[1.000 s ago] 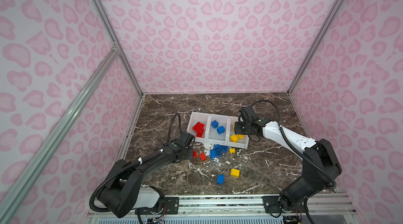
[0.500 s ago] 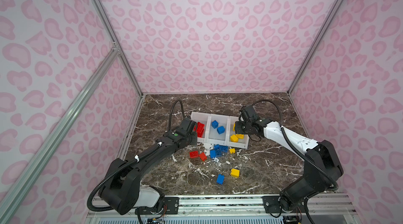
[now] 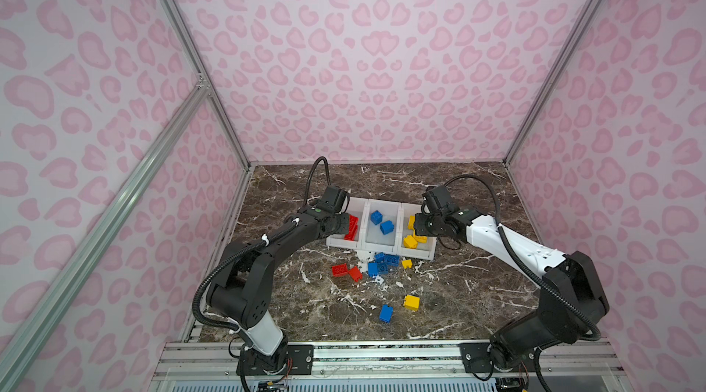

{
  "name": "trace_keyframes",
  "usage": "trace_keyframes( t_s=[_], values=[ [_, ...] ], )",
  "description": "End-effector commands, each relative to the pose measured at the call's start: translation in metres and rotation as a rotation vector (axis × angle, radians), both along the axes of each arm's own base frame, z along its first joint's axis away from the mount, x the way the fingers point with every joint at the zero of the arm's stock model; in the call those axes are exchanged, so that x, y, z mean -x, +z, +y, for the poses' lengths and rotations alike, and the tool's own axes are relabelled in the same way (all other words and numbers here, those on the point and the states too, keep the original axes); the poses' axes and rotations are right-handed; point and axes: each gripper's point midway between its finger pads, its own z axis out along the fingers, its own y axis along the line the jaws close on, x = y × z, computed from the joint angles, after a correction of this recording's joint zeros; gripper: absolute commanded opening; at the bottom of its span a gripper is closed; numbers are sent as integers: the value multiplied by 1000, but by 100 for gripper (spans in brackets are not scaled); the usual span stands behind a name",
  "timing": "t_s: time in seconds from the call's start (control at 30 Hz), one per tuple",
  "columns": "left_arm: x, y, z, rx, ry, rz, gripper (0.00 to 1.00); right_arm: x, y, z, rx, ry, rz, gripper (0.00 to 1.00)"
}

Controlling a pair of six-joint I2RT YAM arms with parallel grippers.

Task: Sort the legos into containers by color
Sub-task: 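Carry the red brick into the compartment nearest the left gripper and release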

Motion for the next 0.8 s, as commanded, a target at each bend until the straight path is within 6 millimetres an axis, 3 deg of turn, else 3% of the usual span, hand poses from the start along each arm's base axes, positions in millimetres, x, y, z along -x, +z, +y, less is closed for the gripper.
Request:
trace_keyframes(
  t_s=[0.0,0.17,0.77],
  values=[
    [-1,5,2,-7,0,-15,34,1,-3,-2,10,-10,5,58],
    [0,7,4,-12,4,-23,45,0,-3,-2,11,-11,4,58],
    [15,20,10,31,16,-57,46,5,3,-5,5,-17,-7,58]
  ],
)
